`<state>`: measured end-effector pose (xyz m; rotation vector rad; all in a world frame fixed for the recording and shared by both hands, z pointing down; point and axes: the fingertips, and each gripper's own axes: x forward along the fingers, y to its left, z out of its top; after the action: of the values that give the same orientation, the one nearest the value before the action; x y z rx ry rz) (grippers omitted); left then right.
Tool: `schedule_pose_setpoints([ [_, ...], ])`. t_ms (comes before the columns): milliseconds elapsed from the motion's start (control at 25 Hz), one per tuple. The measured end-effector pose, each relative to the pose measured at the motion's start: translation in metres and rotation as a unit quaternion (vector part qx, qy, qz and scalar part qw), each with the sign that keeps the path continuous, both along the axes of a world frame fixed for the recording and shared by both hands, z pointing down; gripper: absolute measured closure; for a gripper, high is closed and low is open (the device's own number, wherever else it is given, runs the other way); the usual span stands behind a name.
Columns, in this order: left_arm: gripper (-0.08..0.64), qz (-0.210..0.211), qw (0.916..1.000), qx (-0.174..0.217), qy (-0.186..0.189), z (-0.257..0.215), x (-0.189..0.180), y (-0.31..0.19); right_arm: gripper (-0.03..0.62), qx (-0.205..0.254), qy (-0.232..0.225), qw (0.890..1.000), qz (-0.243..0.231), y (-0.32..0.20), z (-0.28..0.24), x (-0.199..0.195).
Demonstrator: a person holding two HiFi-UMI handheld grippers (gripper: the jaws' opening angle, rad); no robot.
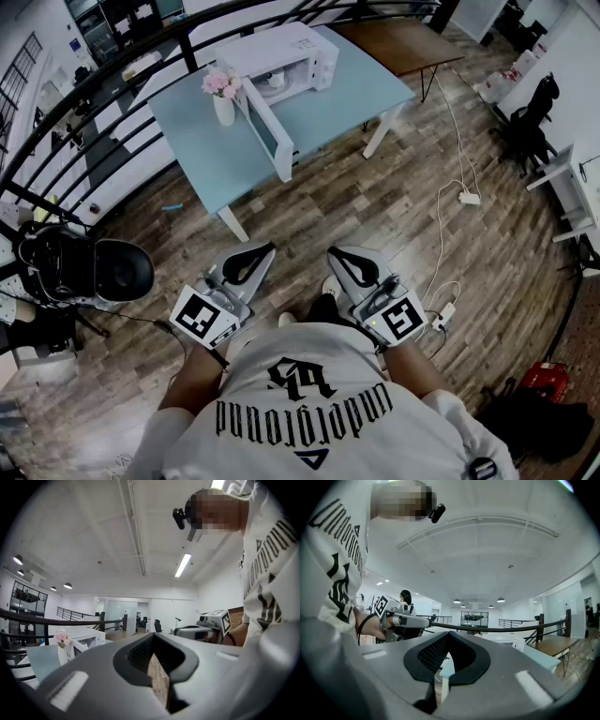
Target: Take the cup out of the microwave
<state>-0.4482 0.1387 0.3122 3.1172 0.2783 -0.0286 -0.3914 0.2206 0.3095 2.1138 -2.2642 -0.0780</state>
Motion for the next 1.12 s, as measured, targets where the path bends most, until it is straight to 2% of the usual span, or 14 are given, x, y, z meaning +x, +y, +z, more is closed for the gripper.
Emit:
schedule_pose_setpoints([
  [320, 0.509, 0.001, 1.0000, -0.002, -0.006, 0.004, 0.019, 0.003, 0.589, 0.002, -0.015, 1.000, -0.015, 0.000, 0.002, 0.017],
  [600, 0.509, 0.009, 0.9998, -0.003, -0.015, 0.008, 0.052, 0.008, 0.589, 0.006, -0.023, 1.000, -0.008, 0.005, 0.004, 0.051],
  [800, 0.509, 0.014, 0.9997, 0.000, -0.020, 0.011, 0.092, 0.008, 0.589, 0.013, -0.017, 1.000, 0.003, 0.009, 0.004, 0.090],
  [1120, 0.509, 0.031, 0.9992, 0.003, -0.025, 0.014, 0.183, 0.021, 0.589, 0.008, -0.032, 0.999, 0.002, 0.023, 0.010, 0.178],
])
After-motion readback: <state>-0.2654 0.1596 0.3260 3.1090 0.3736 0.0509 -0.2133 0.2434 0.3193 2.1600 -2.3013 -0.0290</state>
